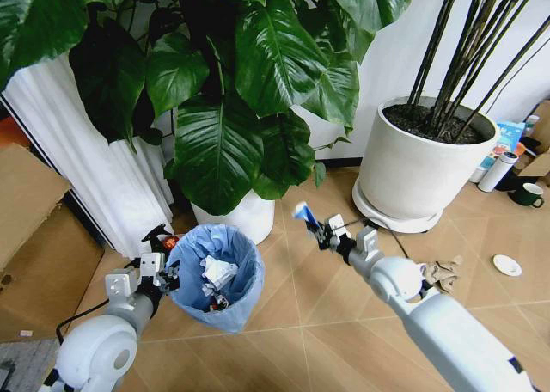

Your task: Pick up the trash bin and place the garbage on the floor into it.

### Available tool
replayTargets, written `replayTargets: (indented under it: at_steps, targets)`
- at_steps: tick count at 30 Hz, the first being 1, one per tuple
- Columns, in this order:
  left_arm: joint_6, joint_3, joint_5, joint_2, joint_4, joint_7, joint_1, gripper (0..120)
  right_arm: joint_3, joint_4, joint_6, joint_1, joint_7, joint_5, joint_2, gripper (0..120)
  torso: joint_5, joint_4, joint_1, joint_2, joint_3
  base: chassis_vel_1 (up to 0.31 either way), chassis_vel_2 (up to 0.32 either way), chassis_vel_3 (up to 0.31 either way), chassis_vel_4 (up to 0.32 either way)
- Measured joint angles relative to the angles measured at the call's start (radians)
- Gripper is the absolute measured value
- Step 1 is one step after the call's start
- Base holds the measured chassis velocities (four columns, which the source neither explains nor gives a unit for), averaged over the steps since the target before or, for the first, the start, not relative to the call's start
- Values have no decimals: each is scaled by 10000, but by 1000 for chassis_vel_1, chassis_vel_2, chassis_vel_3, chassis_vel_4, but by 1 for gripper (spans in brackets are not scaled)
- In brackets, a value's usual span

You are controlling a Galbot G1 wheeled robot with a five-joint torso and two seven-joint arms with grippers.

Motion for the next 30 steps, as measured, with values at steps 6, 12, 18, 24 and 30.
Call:
replayTargets:
  at_steps: [6, 12, 18, 24, 30]
  targets:
    - [14, 342, -23, -39, 218, 101, -303, 0, -752, 1933, -731, 494, 236, 1571, -368, 1, -3, 0, 0, 1, 0, 0, 0, 0, 0]
    - [23, 529, -65, -107, 255, 103, -488, 0, -2067, 2156, -1008, 889, 364, 2142, -242, 1, -5, 1, 0, 0, 0, 0, 0, 0, 0]
    - [28, 498, -101, -137, 255, 95, -502, 0, -2707, 1652, -1128, 1190, 284, 1954, -104, 5, -3, 0, 0, 0, 0, 0, 0, 0, 0]
    - [29, 463, -115, -175, 272, 94, -537, 0, -3251, 1183, -1124, 1535, 292, 1802, 127, 30, -2, 0, 0, 0, 0, 0, 0, 0, 0]
    - [34, 444, -118, -197, 279, 93, -546, 0, -3383, 1236, -1089, 1552, 279, 1750, 128, 53, -3, 0, 0, 0, 0, 0, 0, 0, 0]
